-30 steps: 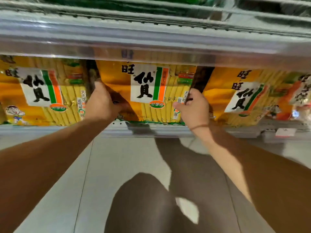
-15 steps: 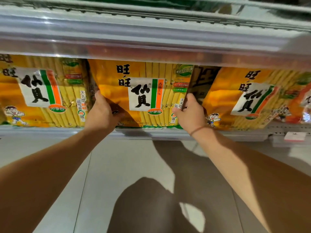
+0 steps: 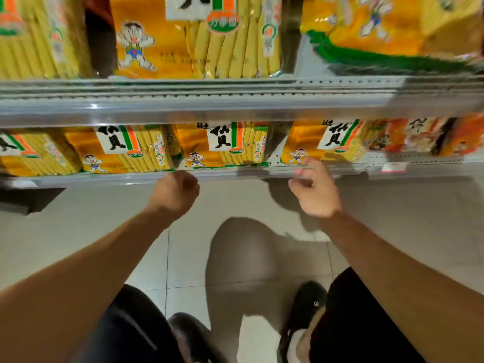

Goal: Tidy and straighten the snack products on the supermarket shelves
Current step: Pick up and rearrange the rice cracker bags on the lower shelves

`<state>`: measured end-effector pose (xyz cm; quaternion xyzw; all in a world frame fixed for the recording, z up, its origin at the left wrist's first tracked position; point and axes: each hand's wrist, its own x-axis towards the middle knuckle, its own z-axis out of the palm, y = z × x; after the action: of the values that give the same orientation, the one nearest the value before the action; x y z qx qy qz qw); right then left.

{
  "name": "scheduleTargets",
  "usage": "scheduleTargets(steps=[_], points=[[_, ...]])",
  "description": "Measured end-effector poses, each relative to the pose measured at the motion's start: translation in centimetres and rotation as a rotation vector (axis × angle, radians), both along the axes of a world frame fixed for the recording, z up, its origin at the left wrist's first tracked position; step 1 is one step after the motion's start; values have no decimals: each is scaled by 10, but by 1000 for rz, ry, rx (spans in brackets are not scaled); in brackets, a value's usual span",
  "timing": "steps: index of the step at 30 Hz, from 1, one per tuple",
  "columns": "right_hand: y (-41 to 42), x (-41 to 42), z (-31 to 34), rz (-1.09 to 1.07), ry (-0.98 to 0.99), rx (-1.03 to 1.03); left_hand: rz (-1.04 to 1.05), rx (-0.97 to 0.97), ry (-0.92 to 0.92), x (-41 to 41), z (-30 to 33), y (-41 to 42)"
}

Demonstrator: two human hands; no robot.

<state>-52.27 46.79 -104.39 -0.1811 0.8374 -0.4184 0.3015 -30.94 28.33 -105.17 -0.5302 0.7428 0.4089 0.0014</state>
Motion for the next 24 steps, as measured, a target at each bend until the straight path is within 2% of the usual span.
scheduleTargets(steps=[2,7,11,15,24], points=[[48,18,76,-102,-51,-13,-80,-40,4,18,69,31],[144,61,283,-332,-104,-18,-161,74,131,32,257,81],[209,104,400,-478,-69,-49,-386,101,210,23,370,116],[260,137,453,-680,-6,-140,-681,69,294,-1,431,151],[384,173,495,-1045,126,-331,-1048,0,415,-100,500,273]])
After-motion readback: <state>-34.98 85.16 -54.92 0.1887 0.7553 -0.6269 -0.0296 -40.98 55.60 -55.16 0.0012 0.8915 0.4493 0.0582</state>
